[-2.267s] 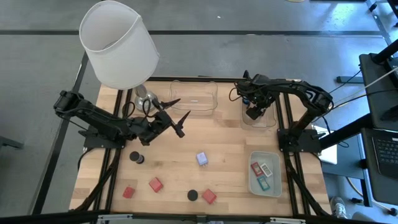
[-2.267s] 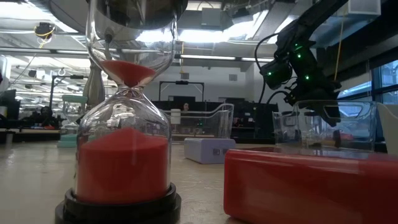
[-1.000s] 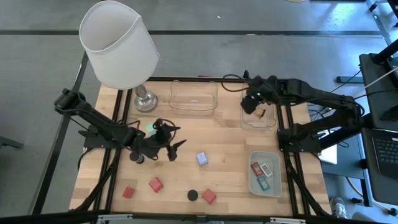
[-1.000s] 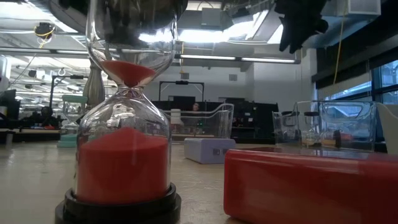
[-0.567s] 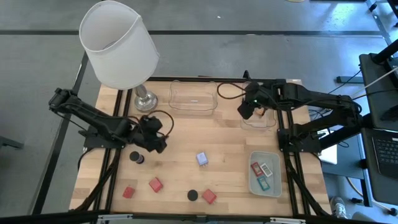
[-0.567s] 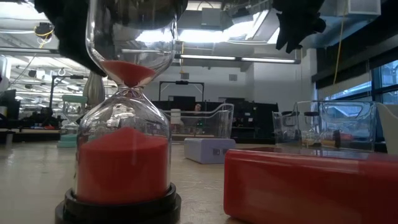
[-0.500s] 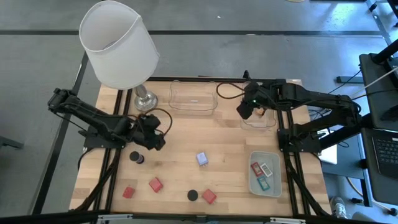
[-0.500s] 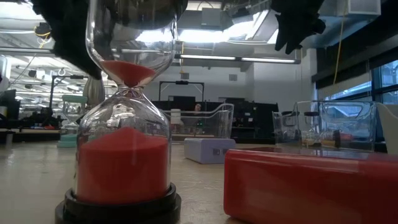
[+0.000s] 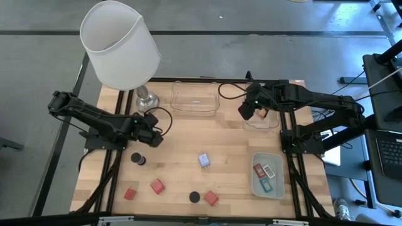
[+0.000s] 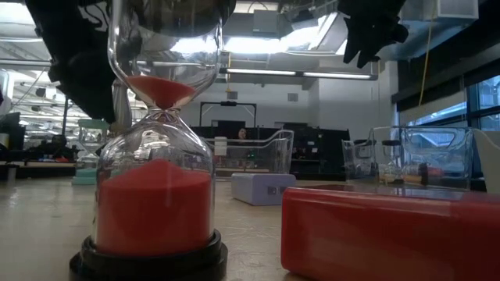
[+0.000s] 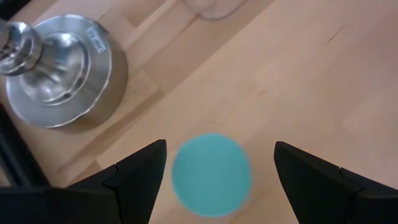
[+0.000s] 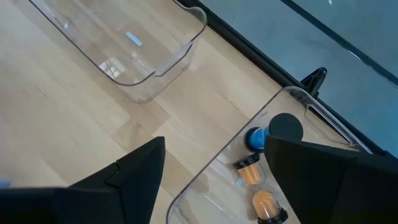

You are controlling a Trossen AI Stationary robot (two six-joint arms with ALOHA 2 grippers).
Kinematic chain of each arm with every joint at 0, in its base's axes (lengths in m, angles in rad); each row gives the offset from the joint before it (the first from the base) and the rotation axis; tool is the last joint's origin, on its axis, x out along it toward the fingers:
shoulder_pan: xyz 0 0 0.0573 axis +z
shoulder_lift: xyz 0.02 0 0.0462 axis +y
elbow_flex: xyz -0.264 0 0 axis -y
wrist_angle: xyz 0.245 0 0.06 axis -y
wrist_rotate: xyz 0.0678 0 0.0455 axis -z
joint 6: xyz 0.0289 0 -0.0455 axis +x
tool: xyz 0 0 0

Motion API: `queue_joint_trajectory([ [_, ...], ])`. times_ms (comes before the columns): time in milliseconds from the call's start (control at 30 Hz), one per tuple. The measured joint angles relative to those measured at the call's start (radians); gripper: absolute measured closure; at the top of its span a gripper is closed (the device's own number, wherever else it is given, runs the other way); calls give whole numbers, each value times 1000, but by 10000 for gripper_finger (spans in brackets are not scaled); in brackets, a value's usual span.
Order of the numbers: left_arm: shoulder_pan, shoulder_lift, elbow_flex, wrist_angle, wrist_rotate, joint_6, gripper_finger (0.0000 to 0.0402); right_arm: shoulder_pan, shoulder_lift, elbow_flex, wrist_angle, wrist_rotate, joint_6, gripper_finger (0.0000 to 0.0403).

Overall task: Pick & Place Office items
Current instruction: Put the green hourglass into the right transparent bin

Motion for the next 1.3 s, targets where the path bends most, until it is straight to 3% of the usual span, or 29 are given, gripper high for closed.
queue_joint_trajectory([
  [467, 26, 31, -9, -4, -48, -23, 107, -1, 0, 0, 1, 9, -20, 124],
  [900, 25, 140, -9, -4, 22, -52, 110, -1, 0, 0, 11, 9, -24, 124],
  [1300, 25, 136, -7, 0, 19, -44, 205, -1, 0, 0, 30, 35, -26, 124],
])
